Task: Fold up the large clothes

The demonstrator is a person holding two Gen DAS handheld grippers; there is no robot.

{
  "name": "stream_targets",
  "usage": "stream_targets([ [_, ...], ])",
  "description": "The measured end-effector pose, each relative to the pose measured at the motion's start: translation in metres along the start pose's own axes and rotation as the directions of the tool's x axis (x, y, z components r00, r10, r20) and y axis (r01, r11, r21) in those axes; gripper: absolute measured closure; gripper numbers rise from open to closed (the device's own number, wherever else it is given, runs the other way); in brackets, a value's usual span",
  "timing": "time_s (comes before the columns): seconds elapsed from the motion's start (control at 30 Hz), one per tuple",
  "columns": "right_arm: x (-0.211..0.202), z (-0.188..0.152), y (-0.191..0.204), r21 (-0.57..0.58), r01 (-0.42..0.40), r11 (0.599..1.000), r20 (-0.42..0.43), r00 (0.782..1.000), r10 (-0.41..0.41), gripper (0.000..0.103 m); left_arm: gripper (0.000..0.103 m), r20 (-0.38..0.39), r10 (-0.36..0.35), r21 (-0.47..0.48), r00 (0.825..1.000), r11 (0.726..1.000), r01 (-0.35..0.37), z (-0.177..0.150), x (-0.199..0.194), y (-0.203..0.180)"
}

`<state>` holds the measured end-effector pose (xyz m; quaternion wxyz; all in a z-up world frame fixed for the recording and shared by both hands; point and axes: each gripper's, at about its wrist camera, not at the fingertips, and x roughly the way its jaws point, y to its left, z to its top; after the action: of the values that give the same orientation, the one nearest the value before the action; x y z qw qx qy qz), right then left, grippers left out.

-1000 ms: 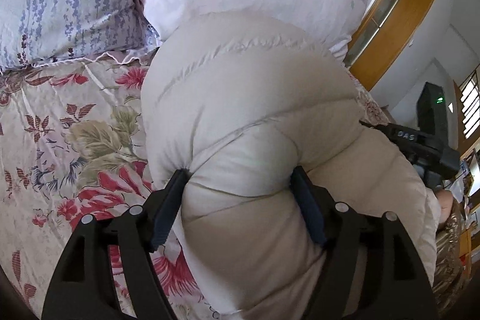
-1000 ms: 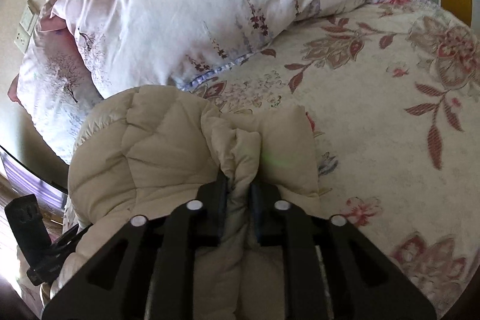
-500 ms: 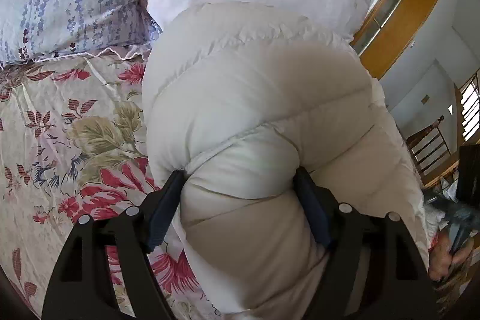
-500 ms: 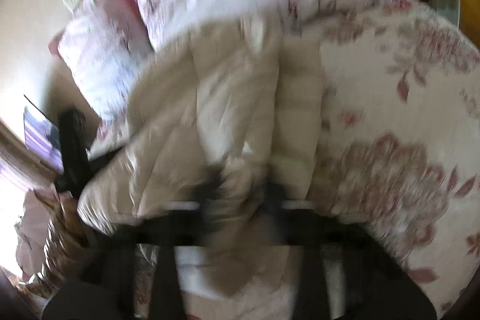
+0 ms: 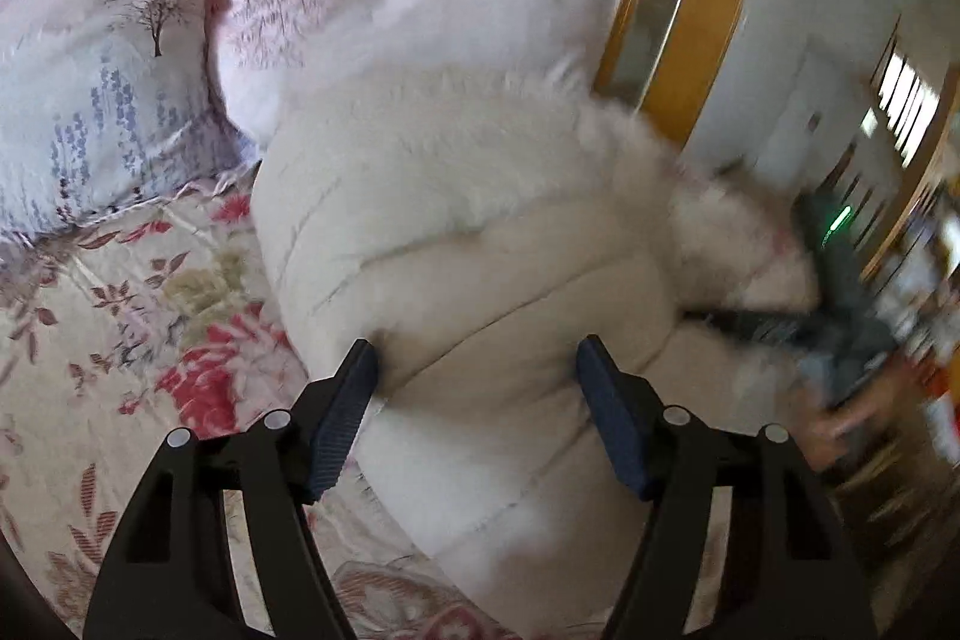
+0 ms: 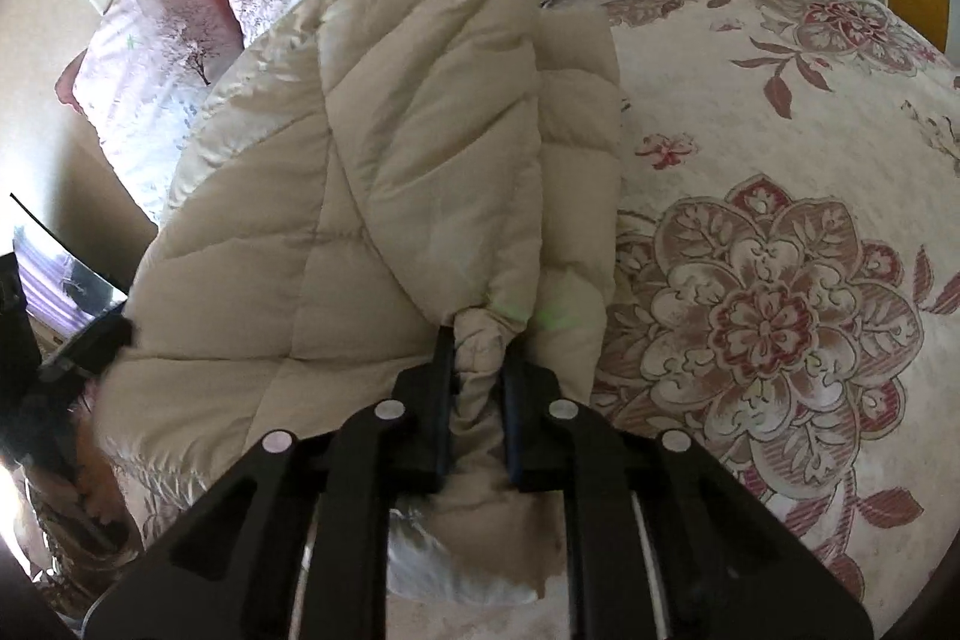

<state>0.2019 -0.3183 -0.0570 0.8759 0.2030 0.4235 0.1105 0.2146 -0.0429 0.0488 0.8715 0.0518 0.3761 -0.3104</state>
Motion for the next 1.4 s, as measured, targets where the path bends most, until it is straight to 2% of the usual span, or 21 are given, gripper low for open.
stream_targets([
  [0.1,-0.015,0.011,0.0,0.006,0.004,1.0,0.005,1.0,-0.004,0.078,0.032,-0.044,0.005,-0.02,0.999,1.0,-0.006,-0.006,0.015,0.004],
  [0.17,-0.035,0.027,0.001,0.016,-0.026,1.0,0.085,0.996,0.025,0.055,0.032,-0.042,-0.005,-0.031,0.999,1.0,0.004,-0.006,0.016,0.006],
  [0.2,-0.046,0.037,0.001,0.028,-0.042,0.999,0.141,0.989,0.037,0.036,0.032,-0.042,-0.007,-0.032,0.999,0.999,0.006,-0.006,0.016,0.005],
  [0.23,-0.052,0.044,0.002,0.032,-0.05,0.998,0.175,0.984,0.044,0.032,0.031,-0.042,-0.007,-0.033,0.999,0.999,0.006,-0.006,0.015,0.005],
  [0.27,-0.056,0.058,0.006,0.031,-0.049,0.998,0.215,0.976,0.041,0.032,0.031,-0.043,-0.007,-0.033,0.999,0.999,0.006,-0.005,0.015,0.005],
  [0.37,-0.044,0.09,0.013,0.039,-0.024,0.999,0.244,0.97,0.014,0.032,0.031,-0.043,-0.006,-0.038,0.999,0.999,0.004,-0.004,0.015,0.005],
  [0.4,-0.037,0.098,0.013,0.052,-0.016,0.999,0.239,0.971,0.003,0.033,0.031,-0.044,-0.005,-0.041,0.999,0.999,0.003,-0.003,0.015,0.005],
  [0.43,-0.028,0.105,0.012,0.068,-0.015,0.998,0.225,0.974,0.0,0.042,0.03,-0.043,-0.005,-0.043,0.999,0.999,0.003,-0.003,0.016,0.005],
  [0.47,-0.015,0.111,0.009,0.084,-0.025,0.996,0.201,0.979,0.008,0.057,0.03,-0.042,-0.006,-0.046,0.999,0.999,0.004,-0.003,0.015,0.005],
  [0.5,-0.006,0.114,0.007,0.093,-0.034,0.995,0.18,0.984,0.017,0.089,0.029,-0.04,-0.008,-0.05,0.999,0.999,0.006,-0.002,0.015,0.005],
  [0.53,0.005,0.113,0.001,0.121,-0.035,0.992,0.158,0.987,0.016,0.091,0.029,-0.032,-0.013,-0.06,0.999,0.998,0.011,-0.002,0.014,0.006],
  [0.6,0.011,0.107,-0.008,0.167,-0.01,0.986,0.151,0.988,-0.016,0.094,0.028,-0.005,-0.028,-0.077,1.0,0.997,0.027,-0.003,0.009,0.007],
  [0.73,0.026,0.09,-0.023,0.222,0.108,0.969,0.119,0.983,-0.137,0.096,0.027,0.038,-0.055,-0.107,0.998,0.993,0.059,0.0,0.003,0.009],
  [0.9,0.039,0.08,-0.019,0.222,0.24,0.945,0.098,0.959,-0.266,0.096,0.024,0.033,-0.041,-0.102,0.999,0.994,0.044,0.0,0.009,0.002],
  [1.03,0.039,0.068,-0.025,0.254,0.247,0.935,0.103,0.954,-0.28,0.096,0.024,0.077,-0.043,-0.145,0.996,0.988,0.053,0.005,-0.002,0.01],
  [1.27,0.038,0.065,-0.026,0.249,0.254,0.935,0.115,0.951,-0.289,0.096,0.025,0.132,0.036,-0.251,0.991,0.968,-0.002,0.038,0.003,0.053],
  [1.4,0.039,0.065,-0.028,0.259,0.243,0.935,0.119,0.952,-0.28,0.096,0.031,0.043,0.044,-0.298,0.998,0.954,-0.029,0.052,0.038,0.077],
])
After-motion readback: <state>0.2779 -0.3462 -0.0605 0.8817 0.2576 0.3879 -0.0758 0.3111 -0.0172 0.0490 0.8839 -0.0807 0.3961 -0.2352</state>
